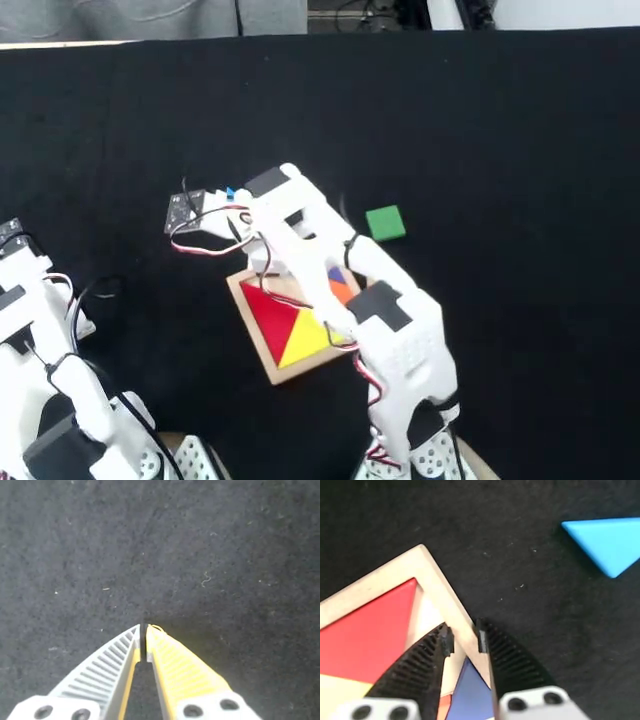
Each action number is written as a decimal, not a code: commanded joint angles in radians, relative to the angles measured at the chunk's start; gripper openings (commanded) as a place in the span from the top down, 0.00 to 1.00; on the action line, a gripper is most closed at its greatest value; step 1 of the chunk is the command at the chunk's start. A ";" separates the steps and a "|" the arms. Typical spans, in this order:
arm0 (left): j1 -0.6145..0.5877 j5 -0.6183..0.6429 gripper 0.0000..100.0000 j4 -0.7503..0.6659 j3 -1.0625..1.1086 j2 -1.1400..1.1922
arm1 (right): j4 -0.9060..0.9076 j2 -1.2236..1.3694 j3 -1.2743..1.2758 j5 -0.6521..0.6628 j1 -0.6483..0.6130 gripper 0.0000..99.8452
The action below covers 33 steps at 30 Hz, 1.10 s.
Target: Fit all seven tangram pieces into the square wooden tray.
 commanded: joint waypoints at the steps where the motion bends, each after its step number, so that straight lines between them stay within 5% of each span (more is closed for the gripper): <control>1: 0.007 -0.008 0.97 -0.011 -0.002 -0.028 | -0.064 0.002 -0.045 -0.026 0.021 0.99; 12: 0.008 -0.008 0.97 -0.011 -0.002 -0.028 | -0.023 -0.022 -0.133 -0.245 0.087 0.97; 19: 0.008 -0.011 0.97 -0.011 -0.002 -0.028 | 0.221 -0.223 -0.163 -0.215 0.043 0.53; 22: 0.008 -0.012 0.97 -0.011 -0.001 -0.028 | 0.318 -0.360 -0.163 -0.242 0.064 0.46; 25: 0.008 -0.012 0.97 -0.011 0.004 -0.028 | 0.402 -0.510 -0.140 -0.334 0.132 0.51; 28: 0.008 -0.012 0.97 -0.011 0.004 -0.028 | 0.416 -0.630 -0.031 -0.436 0.252 0.67; 33: 0.053 -0.014 0.97 -0.011 0.012 -0.029 | 0.212 -0.730 0.306 -0.572 0.344 0.96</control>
